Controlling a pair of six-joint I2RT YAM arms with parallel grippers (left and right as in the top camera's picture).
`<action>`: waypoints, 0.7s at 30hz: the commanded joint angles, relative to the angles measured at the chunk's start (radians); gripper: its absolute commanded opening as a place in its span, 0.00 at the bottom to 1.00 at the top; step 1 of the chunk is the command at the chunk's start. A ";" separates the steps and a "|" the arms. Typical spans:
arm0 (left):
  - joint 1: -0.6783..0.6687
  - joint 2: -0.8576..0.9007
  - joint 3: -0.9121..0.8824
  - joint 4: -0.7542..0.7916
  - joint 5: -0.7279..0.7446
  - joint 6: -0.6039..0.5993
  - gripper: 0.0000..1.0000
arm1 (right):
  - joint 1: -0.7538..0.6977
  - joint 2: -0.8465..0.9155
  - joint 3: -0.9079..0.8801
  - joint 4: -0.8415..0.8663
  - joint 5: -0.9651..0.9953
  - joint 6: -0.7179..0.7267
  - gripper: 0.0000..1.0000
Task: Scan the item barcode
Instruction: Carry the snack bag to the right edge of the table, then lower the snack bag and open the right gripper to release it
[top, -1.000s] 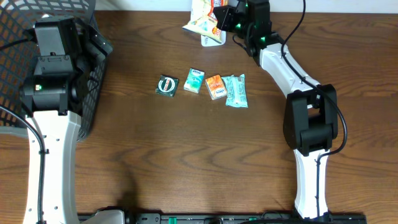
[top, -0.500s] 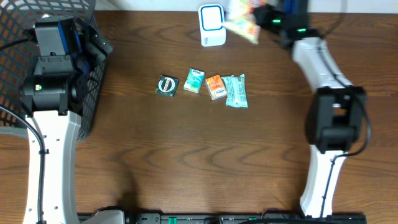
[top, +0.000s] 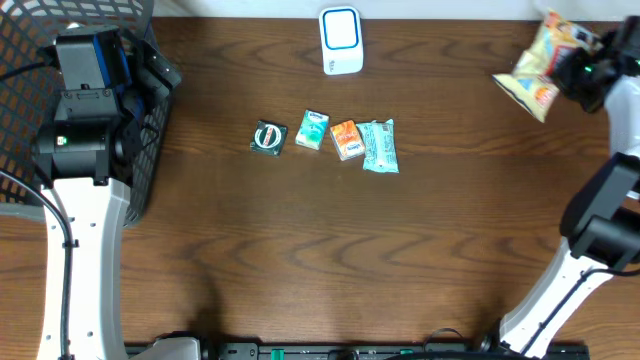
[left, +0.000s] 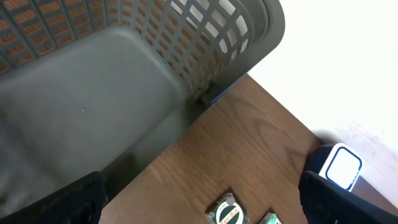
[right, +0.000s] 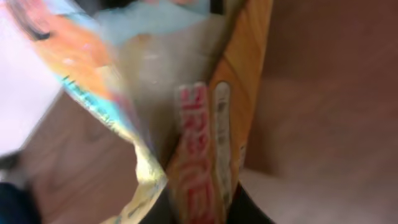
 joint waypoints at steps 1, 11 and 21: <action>0.004 -0.005 0.002 -0.003 -0.002 -0.012 0.98 | -0.043 -0.043 0.022 -0.030 -0.005 -0.015 0.38; 0.004 -0.005 0.002 -0.003 -0.002 -0.012 0.98 | -0.096 -0.048 0.023 -0.052 -0.199 -0.018 0.89; 0.004 -0.005 0.002 -0.003 -0.002 -0.012 0.98 | 0.021 -0.047 0.014 -0.108 -0.156 -0.117 0.72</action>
